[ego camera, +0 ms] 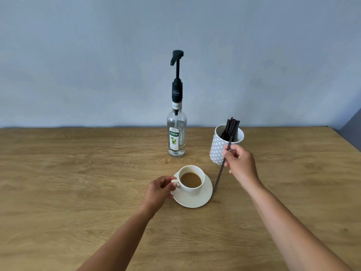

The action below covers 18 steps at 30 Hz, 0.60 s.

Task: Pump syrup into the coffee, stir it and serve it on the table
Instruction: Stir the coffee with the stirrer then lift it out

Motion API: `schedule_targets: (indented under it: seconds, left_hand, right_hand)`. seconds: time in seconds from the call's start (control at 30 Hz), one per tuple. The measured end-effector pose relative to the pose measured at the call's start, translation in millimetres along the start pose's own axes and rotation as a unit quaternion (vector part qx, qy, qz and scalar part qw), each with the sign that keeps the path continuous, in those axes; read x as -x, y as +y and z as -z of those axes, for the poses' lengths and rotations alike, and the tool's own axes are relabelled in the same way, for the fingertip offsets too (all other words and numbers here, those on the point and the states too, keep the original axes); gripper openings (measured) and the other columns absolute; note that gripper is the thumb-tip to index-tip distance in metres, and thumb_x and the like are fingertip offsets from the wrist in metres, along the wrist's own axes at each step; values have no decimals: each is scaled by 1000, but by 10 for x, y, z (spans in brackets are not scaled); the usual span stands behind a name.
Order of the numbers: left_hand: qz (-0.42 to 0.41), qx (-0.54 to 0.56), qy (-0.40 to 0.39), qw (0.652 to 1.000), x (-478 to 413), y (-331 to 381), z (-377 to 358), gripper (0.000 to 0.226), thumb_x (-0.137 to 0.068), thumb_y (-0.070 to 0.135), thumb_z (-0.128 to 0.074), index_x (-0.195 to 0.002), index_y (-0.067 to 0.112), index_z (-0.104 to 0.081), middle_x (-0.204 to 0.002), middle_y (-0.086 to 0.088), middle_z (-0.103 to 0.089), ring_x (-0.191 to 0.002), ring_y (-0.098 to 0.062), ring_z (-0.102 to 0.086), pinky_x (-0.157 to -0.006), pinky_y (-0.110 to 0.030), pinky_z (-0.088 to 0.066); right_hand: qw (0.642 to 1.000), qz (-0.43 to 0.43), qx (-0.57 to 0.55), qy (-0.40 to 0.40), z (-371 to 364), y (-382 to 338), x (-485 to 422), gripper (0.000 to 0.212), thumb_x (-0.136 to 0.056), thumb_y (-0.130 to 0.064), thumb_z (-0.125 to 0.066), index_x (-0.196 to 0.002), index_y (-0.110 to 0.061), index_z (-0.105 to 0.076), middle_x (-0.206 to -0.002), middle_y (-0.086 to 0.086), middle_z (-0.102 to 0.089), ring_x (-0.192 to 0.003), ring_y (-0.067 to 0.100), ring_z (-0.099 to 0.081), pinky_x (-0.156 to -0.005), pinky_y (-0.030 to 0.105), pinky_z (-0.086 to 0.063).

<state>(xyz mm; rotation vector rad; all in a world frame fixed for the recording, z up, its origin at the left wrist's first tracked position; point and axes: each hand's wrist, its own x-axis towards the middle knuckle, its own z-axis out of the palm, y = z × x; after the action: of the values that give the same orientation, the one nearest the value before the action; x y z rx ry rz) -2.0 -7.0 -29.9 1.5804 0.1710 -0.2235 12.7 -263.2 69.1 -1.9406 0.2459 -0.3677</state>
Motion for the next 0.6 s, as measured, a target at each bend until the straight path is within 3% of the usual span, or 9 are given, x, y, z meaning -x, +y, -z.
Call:
schedule_targets:
  seconds: [0.07, 0.17, 0.3, 0.43, 0.6]
  left_hand:
    - [1, 1, 12, 1000, -1, 22, 0, 17, -84, 12, -76, -100, 14, -75, -97, -15, -77, -84, -16, -69, -61, -24, -57]
    - [5, 12, 22, 1000, 11, 41, -9, 17, -82, 10, -77, -99, 10, -76, -97, -18, -76, -83, -18, -69, -64, -28, -59]
    - [9, 20, 23, 999, 31, 65, -13, 17, -82, 7, -77, -99, 6, -76, -98, -23, -75, -83, -21, -68, -64, -31, -59]
    - [13, 21, 18, 1000, 48, 97, -23, 18, -83, 6, -75, -101, 4, -75, -98, -23, -75, -83, -22, -68, -60, -27, -58]
    - [19, 17, 15, 1000, 61, 135, -20, 19, -82, 6, -76, -101, 3, -75, -88, -14, -74, -81, -20, -67, -54, -22, -55]
  right_hand:
    - [998, 13, -58, 18, 86, -91, 77, 11, -90, -10, -62, -90, -19, -67, -68, 2, -64, -52, 5, -61, -40, 24, -48]
    - [995, 26, -97, 14, 90, -136, 221, 12, -91, -8, -61, -86, -18, -66, -75, 6, -69, -62, 11, -70, -43, 24, -53]
    - [998, 32, -49, -28, -80, -8, 454, 15, -90, -8, -62, -84, -21, -65, -84, 1, -73, -74, 9, -73, -50, 30, -57]
    - [998, 35, -12, -57, -242, 120, 623, 20, -90, -8, -62, -82, -25, -68, -77, -10, -74, -77, 2, -72, -58, 36, -60]
    - [991, 92, 61, -77, -358, 128, 688, 14, -87, -8, -67, -89, -21, -73, -81, -11, -76, -74, -3, -69, -70, 27, -56]
